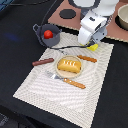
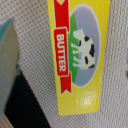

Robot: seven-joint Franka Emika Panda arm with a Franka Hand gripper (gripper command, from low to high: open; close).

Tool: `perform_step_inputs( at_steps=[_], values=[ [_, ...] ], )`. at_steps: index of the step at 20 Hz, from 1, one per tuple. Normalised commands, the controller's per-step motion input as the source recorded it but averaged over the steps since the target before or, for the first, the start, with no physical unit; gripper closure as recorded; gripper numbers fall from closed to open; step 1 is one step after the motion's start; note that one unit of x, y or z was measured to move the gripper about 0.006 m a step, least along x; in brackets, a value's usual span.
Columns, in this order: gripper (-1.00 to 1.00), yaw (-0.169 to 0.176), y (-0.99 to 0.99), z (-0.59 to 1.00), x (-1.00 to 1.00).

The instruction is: Interact with the objects in diverse but meaningful ways.

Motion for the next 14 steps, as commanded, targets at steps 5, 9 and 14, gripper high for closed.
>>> perform_step_inputs(
  at_steps=[5, 9, 14],
  values=[
    [-1.00, 0.017, -0.51, 0.62, -0.53],
    [-1.00, 0.000, -0.57, 0.26, -0.72],
    [-1.00, 0.000, -0.49, 0.07, -0.83]
  ],
)
